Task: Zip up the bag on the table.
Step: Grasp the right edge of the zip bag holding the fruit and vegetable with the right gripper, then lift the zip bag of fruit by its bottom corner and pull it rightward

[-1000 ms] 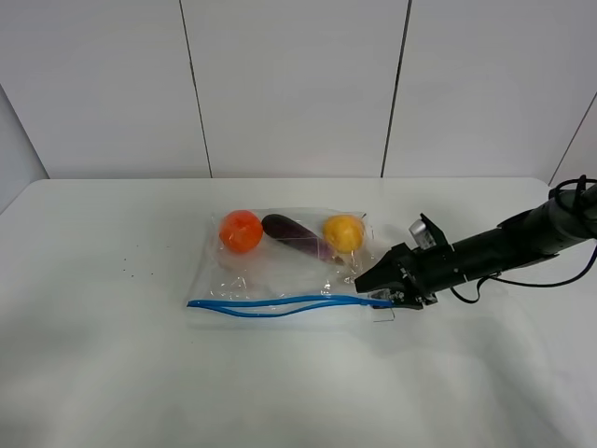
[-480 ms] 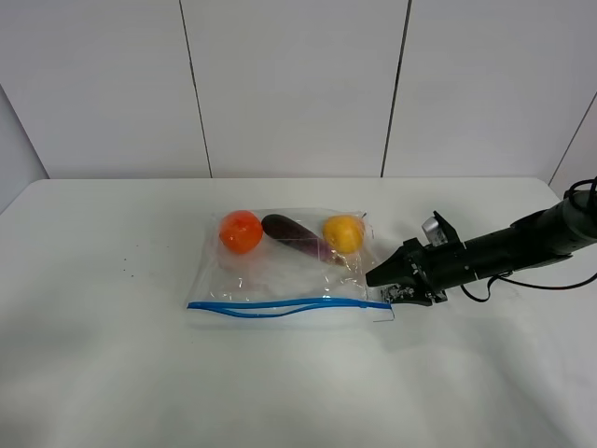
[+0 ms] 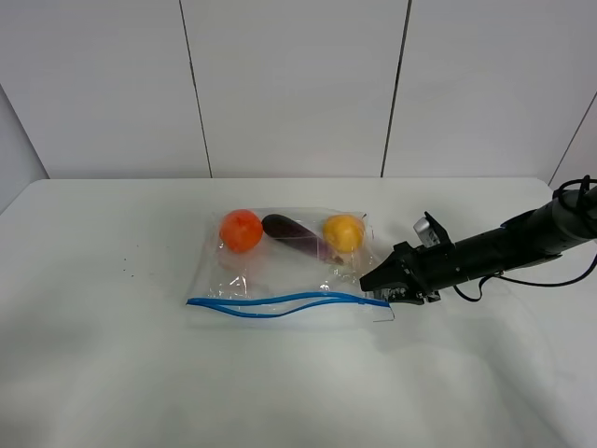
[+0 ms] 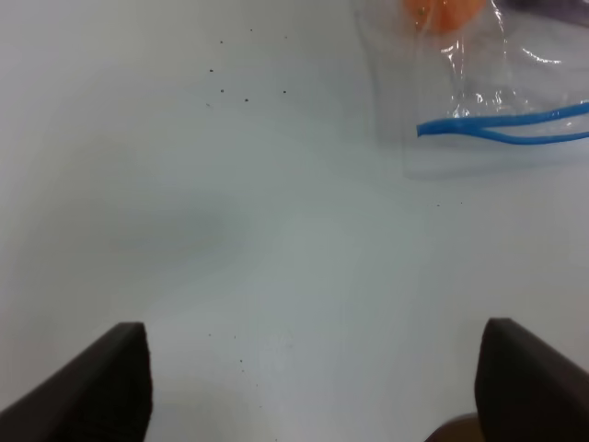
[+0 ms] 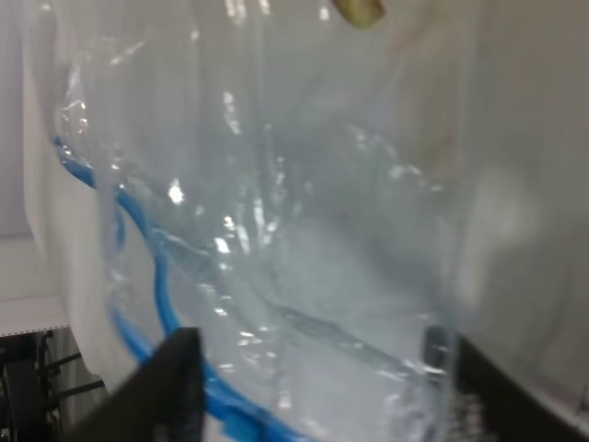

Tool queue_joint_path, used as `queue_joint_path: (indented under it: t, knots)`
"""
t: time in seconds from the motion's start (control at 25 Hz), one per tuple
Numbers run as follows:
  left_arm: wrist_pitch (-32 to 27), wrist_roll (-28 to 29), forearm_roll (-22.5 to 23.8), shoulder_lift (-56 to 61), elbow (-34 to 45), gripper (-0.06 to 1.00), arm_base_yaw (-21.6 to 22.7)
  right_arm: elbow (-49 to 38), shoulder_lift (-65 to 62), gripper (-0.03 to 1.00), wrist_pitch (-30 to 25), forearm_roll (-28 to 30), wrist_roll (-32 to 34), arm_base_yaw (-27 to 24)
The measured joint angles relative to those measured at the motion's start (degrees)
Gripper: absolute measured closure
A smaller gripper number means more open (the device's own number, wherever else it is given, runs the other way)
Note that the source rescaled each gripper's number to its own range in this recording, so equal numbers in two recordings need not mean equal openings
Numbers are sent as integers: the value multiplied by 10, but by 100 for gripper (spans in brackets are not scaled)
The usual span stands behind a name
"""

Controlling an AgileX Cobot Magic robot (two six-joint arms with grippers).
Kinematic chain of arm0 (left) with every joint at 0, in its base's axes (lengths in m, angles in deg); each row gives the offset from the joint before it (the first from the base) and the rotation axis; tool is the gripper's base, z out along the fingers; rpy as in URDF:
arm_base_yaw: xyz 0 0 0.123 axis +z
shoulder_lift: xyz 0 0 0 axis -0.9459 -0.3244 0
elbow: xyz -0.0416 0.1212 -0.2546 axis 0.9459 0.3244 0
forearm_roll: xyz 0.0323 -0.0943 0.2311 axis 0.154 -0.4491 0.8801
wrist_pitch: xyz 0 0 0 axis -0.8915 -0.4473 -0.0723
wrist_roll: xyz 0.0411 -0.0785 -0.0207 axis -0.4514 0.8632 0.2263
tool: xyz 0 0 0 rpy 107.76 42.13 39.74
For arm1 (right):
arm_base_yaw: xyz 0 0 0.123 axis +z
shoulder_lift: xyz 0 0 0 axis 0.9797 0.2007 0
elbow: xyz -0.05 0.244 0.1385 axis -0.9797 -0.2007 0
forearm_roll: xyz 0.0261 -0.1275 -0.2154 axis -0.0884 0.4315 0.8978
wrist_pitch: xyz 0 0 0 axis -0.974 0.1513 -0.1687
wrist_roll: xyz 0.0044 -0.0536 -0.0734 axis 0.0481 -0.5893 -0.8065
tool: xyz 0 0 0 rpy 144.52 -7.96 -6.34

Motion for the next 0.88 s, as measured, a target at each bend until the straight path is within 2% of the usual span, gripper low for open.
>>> queue_joint_path:
  t: [0.2, 0.56, 0.88]
  knots:
    - [0, 0, 0, 0, 0, -6, 0, 0, 0, 95, -2, -1, -2, -2]
    - [0, -1, 0, 0, 0, -6, 0, 0, 0, 97, -17, -1, -4, -13]
    - [0, -1, 0, 0, 0, -6, 0, 0, 0, 97, -84, -51, 4, -13]
